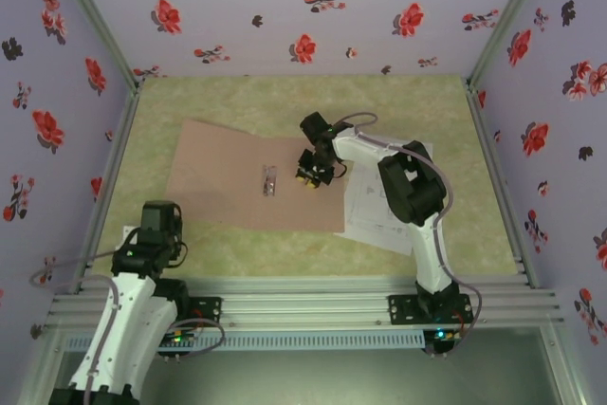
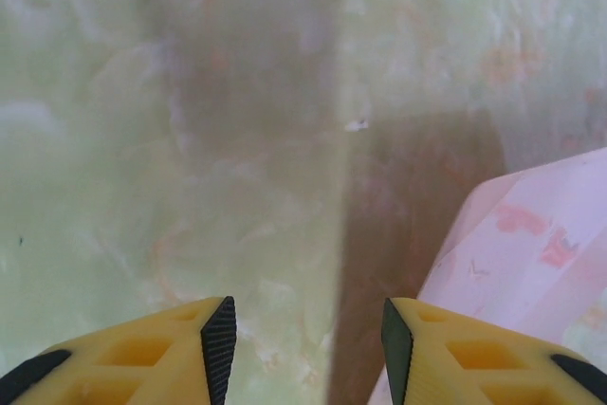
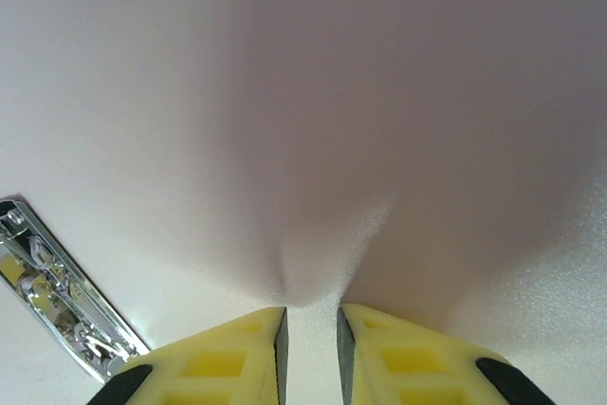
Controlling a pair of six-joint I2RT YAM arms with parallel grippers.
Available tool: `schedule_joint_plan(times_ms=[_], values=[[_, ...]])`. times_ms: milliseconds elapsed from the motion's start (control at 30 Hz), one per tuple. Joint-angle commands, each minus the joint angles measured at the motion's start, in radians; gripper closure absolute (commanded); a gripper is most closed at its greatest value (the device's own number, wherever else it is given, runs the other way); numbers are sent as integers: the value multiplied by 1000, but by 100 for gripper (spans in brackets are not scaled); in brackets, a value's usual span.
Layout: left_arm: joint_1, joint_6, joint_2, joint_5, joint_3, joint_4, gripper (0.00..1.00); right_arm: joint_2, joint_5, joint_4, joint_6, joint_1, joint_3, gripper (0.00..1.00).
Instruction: Put the files into the folder
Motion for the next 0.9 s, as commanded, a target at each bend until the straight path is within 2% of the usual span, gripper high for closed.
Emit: schedule_joint_plan(times_ms=[0,133,200,300,400,467,600,700,867], values=[[45,-105,60,105,96,-43,51,25,-56,-17,37,5,9,77],[76,-104,152,137,191,50,50,24,-72,-25,49,5,33,77],[80,16,249,169,295,82,51,19,-76,-26,51,4,39,76],[52,211,422,289,454,120,53,13,-88,-21,42,1,56,76],[-99,348,556,336,563,244,53,-29,-61,-30,-12,-1,91,71],[-214,392,668,359,623,284,54,-81,-26,-46,-44,-15,94,67],[-434,432,920,378,717,361,54,-245,33,-33,-51,-98,-60,56],[-514,396,1064,372,740,438,56,-373,51,-2,-32,-192,-241,54],[-580,425,1276,383,865,452,54,-511,35,27,-18,-331,-479,48]])
